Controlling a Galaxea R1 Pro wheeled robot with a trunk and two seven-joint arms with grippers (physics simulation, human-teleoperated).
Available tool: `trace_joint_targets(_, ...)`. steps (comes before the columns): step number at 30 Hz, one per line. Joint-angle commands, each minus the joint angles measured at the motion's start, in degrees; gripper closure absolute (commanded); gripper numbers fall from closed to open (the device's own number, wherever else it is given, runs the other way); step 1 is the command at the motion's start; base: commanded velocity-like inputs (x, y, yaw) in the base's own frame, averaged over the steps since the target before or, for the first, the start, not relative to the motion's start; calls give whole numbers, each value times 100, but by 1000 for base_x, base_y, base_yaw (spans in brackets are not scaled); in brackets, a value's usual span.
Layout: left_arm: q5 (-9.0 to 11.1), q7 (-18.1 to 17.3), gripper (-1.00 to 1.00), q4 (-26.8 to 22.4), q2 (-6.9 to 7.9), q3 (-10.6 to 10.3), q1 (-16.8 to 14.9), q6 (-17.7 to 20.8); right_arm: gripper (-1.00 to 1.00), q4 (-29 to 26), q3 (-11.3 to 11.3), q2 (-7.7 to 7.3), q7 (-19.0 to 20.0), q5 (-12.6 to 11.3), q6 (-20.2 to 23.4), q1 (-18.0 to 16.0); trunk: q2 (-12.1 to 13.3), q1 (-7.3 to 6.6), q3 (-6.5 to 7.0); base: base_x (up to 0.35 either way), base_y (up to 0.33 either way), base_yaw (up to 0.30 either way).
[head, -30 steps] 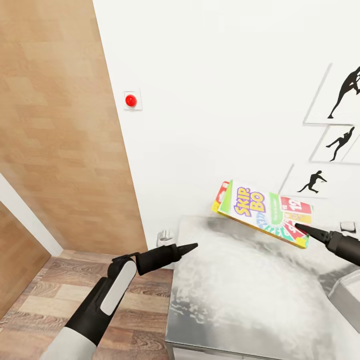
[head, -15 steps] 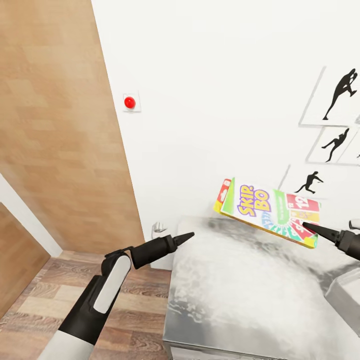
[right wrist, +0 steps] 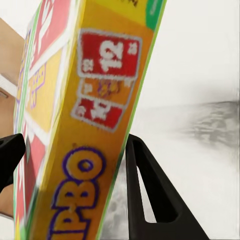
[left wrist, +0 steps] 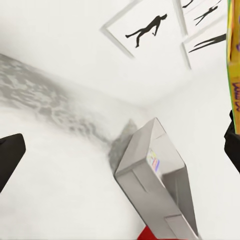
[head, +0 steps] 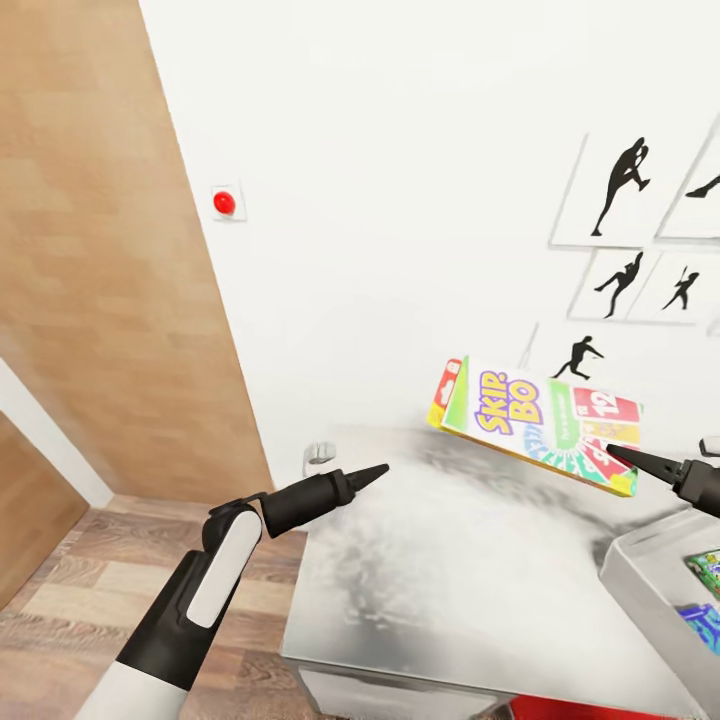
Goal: Put all the toys in the child's room - the three board games (two on the bed and one on the table), the two jigsaw puzzles on the table, and the tennis ball on the table - inside the toy box on the table in the child's room.
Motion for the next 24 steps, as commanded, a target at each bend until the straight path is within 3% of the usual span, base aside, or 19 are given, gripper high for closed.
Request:
trace_joint_targets(1, 27, 2, -100, -3, -1, 5, -5, 42, 100, 1, 0, -1, 47, -12, 39, -7, -14, 3, -12, -91, -262, 46)
trace_joint_targets(12, 14, 2, -100, -4, -1, -6, -4, 38, 100, -5, 12, -3, 48, -10, 39, -7, -14, 3, -8, -83, -258, 169)
trace_joint_targets(24, 41, 17, -100, 3, -1, -1, 34, -1, 100, -238, 1, 5, 48, 12, 39, 39, -14, 3, 76, -13, -53, 122)
